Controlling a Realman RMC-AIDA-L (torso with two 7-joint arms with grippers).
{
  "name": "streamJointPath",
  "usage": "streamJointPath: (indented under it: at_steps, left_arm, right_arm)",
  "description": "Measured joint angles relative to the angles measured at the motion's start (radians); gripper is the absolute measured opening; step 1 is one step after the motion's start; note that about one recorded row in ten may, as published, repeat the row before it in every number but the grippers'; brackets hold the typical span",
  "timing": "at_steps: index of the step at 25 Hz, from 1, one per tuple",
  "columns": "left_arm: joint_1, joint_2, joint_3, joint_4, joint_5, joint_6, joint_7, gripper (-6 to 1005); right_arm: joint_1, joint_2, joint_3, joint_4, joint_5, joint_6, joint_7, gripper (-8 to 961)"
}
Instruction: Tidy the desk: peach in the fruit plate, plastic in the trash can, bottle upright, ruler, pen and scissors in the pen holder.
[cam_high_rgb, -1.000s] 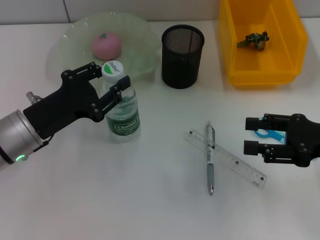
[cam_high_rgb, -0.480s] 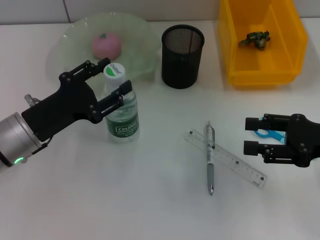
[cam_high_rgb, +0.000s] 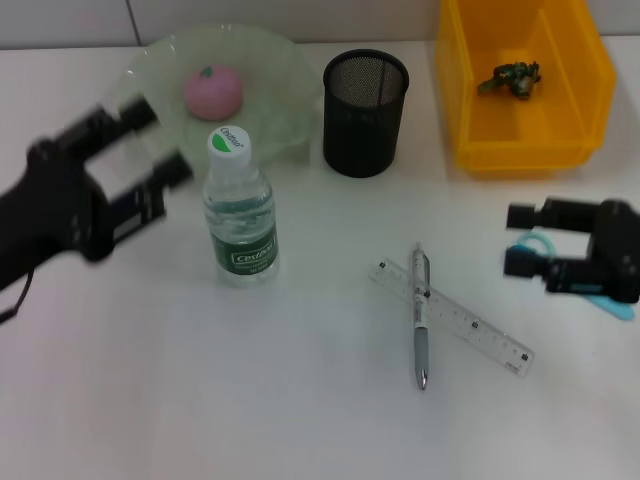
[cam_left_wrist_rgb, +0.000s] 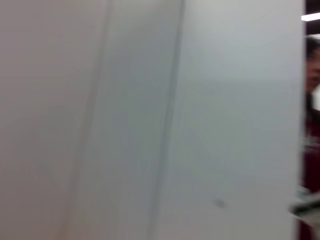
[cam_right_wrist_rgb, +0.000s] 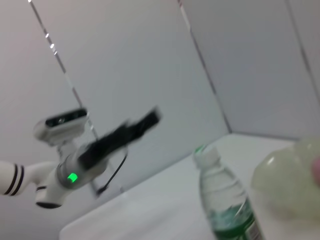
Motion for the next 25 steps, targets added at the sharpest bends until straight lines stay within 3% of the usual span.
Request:
streamJointPath:
  at_steps: [3, 5, 7, 9, 10, 12, 19, 20, 21, 25]
  left_arm:
    - [-0.016, 0.044, 0.001, 0.001, 0.146, 0.056, -0.096, 671]
    - [-0.027, 0.047, -0.005, 0.007, 0.262, 0.063, -0.12, 669]
    - [-0.035, 0.039, -0.006, 0.009, 0.318, 0.051, -0.124, 668]
    - [-0.054, 0.025, -0.006, 0.011, 0.41, 0.02, -0.137, 667]
    - [-0.074, 0.013, -0.006, 0.011, 0.476, -0.014, -0.163, 667]
    - [-0.085, 0.005, -0.006, 0.011, 0.506, -0.033, -0.176, 667]
    - [-0.114, -0.029, -0.006, 0.02, 0.599, -0.132, -0.224, 668]
    - [-0.116, -0.031, -0.006, 0.021, 0.601, -0.134, -0.225, 668]
    - [-0.117, -0.031, -0.006, 0.021, 0.601, -0.135, -0.226, 668]
    - [-0.121, -0.031, -0.006, 0.021, 0.602, -0.144, -0.243, 665]
  right_arm:
    - [0.008, -0.004, 0.017, -0.021, 0.0, -0.001, 0.028, 718]
    - [0.027, -0.012, 0.012, -0.093, -0.017, 0.01, 0.117, 718]
    - [0.039, -0.014, 0.007, -0.126, -0.035, 0.016, 0.155, 718]
    - [0.063, -0.014, -0.002, -0.214, -0.093, 0.017, 0.241, 719]
    - [0.087, -0.01, -0.031, -0.332, -0.169, 0.005, 0.341, 719]
    - [0.097, -0.005, -0.059, -0.393, -0.204, -0.002, 0.393, 719]
    - [0.145, 0.045, -0.337, -0.777, -0.471, -0.028, 0.718, 718]
    - [0.166, 0.058, -0.416, -0.827, -0.556, -0.034, 0.79, 718]
    - [0.166, 0.058, -0.416, -0.827, -0.556, -0.034, 0.79, 718]
    - [0.211, 0.063, -0.597, -0.823, -0.685, -0.016, 0.962, 716]
